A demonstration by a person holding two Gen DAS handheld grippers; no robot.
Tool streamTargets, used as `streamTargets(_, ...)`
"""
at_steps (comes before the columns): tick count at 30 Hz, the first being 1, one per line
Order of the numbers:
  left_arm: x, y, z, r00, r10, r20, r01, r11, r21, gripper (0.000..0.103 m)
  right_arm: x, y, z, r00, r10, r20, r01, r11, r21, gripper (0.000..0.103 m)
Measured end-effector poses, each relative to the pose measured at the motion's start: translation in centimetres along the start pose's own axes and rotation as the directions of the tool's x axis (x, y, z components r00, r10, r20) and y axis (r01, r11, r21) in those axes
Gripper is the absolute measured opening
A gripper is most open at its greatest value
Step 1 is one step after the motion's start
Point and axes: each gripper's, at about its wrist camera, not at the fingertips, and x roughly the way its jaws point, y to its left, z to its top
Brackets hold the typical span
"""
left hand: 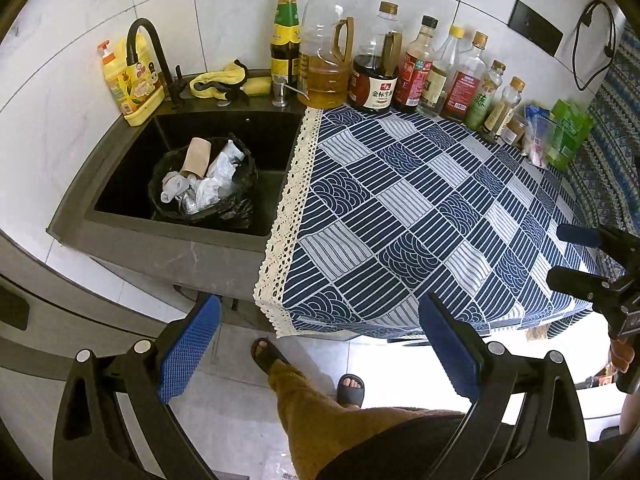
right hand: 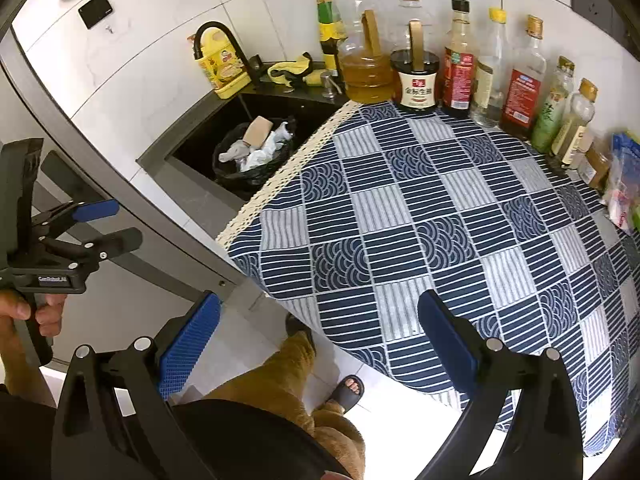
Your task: Collect trash
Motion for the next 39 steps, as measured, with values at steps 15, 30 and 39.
streamTargets(15, 0.34, -0.15, 0.32, 1.000, -0.006, -0.001, 0.006, 1.000, 0.006, 0.096, 0.02, -0.20, -0.05, 1.000, -0.010, -0.007, 0.009, 1.000, -0.004, 0.098)
streamTargets(30, 0.73, -0.36, 0.14, 1.000, -0.012, -0.009, 0.012, 1.000, 0.010, 0.096, -0.19, -0.48, 0.16, 1.000, -0.010, -0.001, 0.010, 1.000, 0.003, 0.098)
streamTargets(39, 0.68, -0.13, 0.19, 1.000, -0.016, -0.008, 0.016, 1.000, 0.005, 0.096, -0.16, -0.38, -0.03, 1.000, -0.021, -0.002, 0.021, 1.000, -0.005, 0.098)
